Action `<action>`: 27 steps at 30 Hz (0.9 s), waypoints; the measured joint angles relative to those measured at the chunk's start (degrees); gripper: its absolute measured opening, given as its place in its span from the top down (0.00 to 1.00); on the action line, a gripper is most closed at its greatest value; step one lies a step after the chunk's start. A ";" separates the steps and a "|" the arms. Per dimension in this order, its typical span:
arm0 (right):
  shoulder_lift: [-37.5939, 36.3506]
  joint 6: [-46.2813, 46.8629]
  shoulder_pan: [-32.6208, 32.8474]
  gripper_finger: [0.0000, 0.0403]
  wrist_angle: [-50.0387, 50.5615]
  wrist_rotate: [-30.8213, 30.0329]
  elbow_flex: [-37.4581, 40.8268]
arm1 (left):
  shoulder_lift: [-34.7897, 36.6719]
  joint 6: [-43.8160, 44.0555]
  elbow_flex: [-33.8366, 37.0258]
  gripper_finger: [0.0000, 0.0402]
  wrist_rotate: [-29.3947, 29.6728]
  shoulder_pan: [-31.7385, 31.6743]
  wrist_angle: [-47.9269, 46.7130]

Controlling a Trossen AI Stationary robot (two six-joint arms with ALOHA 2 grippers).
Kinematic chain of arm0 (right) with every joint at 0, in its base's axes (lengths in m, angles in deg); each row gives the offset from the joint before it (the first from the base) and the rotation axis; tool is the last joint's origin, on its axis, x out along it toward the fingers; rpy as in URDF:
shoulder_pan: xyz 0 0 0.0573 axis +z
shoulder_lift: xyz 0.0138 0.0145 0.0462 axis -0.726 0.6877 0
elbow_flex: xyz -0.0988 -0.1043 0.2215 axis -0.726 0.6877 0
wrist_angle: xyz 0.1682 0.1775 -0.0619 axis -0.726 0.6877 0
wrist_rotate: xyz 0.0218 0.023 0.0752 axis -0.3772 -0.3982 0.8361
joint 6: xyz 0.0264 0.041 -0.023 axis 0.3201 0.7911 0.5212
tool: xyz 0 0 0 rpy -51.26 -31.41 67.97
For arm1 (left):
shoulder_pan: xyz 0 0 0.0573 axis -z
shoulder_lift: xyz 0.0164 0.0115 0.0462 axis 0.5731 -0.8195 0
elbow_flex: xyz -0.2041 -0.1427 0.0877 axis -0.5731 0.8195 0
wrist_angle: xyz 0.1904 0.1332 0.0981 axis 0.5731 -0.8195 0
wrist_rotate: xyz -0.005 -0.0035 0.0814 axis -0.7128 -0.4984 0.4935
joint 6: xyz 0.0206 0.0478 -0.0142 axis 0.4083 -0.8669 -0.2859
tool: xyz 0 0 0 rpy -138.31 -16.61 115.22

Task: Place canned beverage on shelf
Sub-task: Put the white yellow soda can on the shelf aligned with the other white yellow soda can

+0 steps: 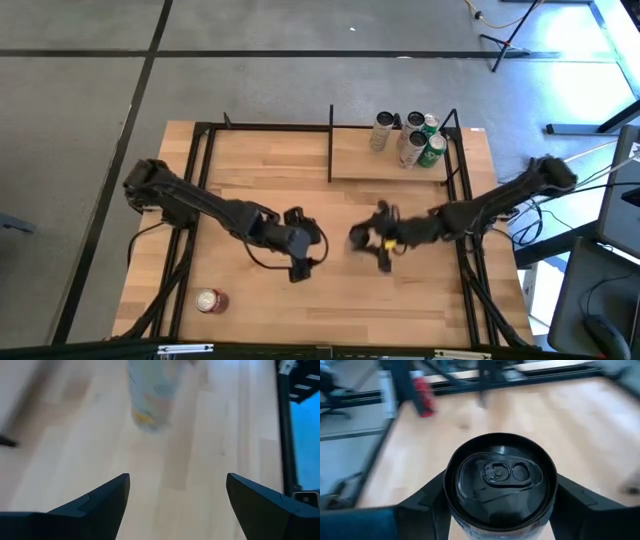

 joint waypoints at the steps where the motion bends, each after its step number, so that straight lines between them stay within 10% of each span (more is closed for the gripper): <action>1: -2.25 -0.47 -1.70 0.44 2.71 -0.17 0.00 | 0.75 0.00 0.00 0.21 0.50 -0.27 -0.84; 11: -15.74 -11.67 -25.77 0.44 15.91 4.57 0.00 | 2.91 -1.56 0.02 0.21 0.61 -2.95 -4.79; 27: -5.72 -21.19 -52.52 0.44 10.49 21.39 0.00 | 3.14 -4.61 0.09 0.21 0.63 -4.71 -4.60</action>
